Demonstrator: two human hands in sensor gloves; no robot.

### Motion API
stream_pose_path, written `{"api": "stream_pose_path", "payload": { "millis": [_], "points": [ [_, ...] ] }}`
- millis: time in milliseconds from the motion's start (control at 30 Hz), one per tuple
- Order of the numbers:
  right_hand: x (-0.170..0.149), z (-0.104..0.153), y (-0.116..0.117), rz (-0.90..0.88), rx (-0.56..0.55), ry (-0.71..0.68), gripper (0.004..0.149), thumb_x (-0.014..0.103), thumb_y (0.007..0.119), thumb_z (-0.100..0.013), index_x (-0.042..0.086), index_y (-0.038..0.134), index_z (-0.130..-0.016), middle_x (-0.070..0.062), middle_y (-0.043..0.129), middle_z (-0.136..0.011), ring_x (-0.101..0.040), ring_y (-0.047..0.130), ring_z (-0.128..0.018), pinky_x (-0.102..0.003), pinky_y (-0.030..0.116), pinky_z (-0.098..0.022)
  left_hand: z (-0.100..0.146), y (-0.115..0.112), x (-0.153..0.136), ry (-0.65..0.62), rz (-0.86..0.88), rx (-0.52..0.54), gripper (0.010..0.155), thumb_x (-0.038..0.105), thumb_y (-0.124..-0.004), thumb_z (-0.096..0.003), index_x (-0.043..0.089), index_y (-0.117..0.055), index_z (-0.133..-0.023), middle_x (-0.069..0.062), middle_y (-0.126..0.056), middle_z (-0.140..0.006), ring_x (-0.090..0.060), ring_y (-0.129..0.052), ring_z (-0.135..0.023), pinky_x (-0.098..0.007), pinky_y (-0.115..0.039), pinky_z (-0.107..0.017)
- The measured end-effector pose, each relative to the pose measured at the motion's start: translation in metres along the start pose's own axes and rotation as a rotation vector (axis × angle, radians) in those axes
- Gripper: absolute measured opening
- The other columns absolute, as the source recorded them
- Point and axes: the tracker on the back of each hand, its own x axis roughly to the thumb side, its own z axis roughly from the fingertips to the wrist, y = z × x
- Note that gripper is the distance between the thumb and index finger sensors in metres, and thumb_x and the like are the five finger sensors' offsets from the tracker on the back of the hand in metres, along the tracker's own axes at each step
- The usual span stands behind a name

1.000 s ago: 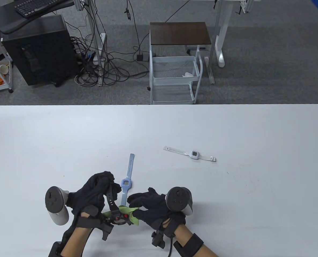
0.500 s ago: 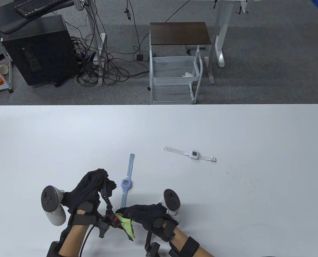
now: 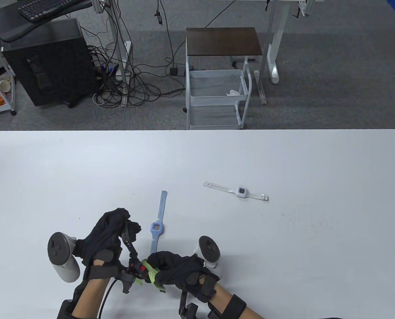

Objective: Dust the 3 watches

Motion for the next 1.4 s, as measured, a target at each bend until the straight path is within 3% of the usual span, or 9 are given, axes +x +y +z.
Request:
{"api": "stream_pose_path", "payload": {
  "millis": [100,200,433,567,733,900,1033,1400],
  "points": [
    [0.000,0.000,0.003,0.011,-0.010,0.011,0.084,0.050,0.087,-0.040,0.011,0.049,-0.104,-0.024,0.075,-0.089,-0.042,0.082,-0.069,-0.081,0.033,-0.052,0.001,-0.002,-0.001,0.005,0.015,-0.008,0.045,0.051,-0.067,-0.0607,0.018,-0.072,-0.092,0.017,-0.099,-0.056,-0.007,-0.104,-0.066,-0.048,-0.070,-0.070],
    [-0.001,0.000,0.003,0.049,-0.033,0.026,0.075,0.048,0.088,-0.038,0.010,0.065,-0.098,-0.022,0.082,-0.081,-0.039,0.086,-0.061,-0.080,0.036,-0.052,0.001,-0.004,0.000,0.001,0.000,-0.018,0.045,0.051,-0.066,-0.0609,0.018,-0.072,-0.092,0.017,-0.099,-0.056,-0.007,-0.104,-0.066,-0.048,-0.070,-0.070],
    [0.005,0.000,0.003,0.172,-0.062,-0.042,0.067,0.045,0.089,-0.037,0.006,0.077,-0.090,-0.021,0.089,-0.067,-0.035,0.089,-0.048,-0.079,0.040,-0.052,0.002,-0.006,-0.001,-0.005,-0.003,-0.031,0.045,0.051,-0.066,-0.0614,0.018,-0.070,-0.093,0.018,-0.098,-0.058,-0.008,-0.103,-0.068,-0.048,-0.069,-0.071],
    [0.010,0.001,0.005,0.268,-0.067,-0.125,0.066,0.045,0.085,-0.040,0.005,0.074,-0.092,-0.021,0.086,-0.075,-0.040,0.086,-0.058,-0.082,0.034,-0.051,0.004,-0.005,0.001,-0.021,0.010,-0.009,0.045,0.051,-0.065,-0.0614,0.018,-0.070,-0.093,0.018,-0.098,-0.058,-0.008,-0.103,-0.069,-0.048,-0.069,-0.072],
    [0.007,0.000,0.010,0.253,-0.056,-0.115,0.067,0.043,0.084,-0.040,0.004,0.068,-0.092,-0.029,0.077,-0.089,-0.051,0.082,-0.075,-0.082,0.035,-0.052,0.004,-0.005,0.000,-0.032,-0.012,-0.009,0.045,0.051,-0.065,-0.0618,0.018,-0.069,-0.093,0.018,-0.098,-0.059,-0.008,-0.102,-0.070,-0.048,-0.068,-0.072],
    [0.006,0.000,0.010,0.277,-0.077,-0.101,0.067,0.037,0.086,-0.039,0.000,0.066,-0.091,-0.025,0.088,-0.078,-0.042,0.095,-0.060,-0.079,0.040,-0.053,0.004,-0.007,0.000,-0.033,-0.007,-0.013,0.045,0.051,-0.065,-0.0615,0.019,-0.070,-0.093,0.018,-0.098,-0.058,-0.008,-0.102,-0.070,-0.048,-0.068,-0.072],
    [0.007,-0.001,0.011,0.291,-0.048,-0.103,0.075,0.038,0.086,-0.040,-0.002,0.056,-0.096,-0.028,0.085,-0.075,-0.040,0.091,-0.053,-0.080,0.038,-0.052,0.004,-0.008,0.000,-0.039,-0.006,-0.003,0.045,0.051,-0.065,-0.0613,0.019,-0.070,-0.093,0.018,-0.098,-0.058,-0.008,-0.102,-0.070,-0.048,-0.068,-0.072],
    [0.016,0.000,0.004,0.450,-0.038,-0.209,0.071,0.041,0.077,-0.045,-0.010,0.061,-0.091,-0.020,0.095,-0.060,-0.031,0.095,-0.037,-0.076,0.045,-0.054,0.003,0.005,-0.002,-0.034,0.008,0.061,0.045,0.051,-0.065,-0.0613,0.019,-0.070,-0.093,0.017,-0.097,-0.060,-0.009,-0.101,-0.072,-0.049,-0.068,-0.072]
  ]
}}
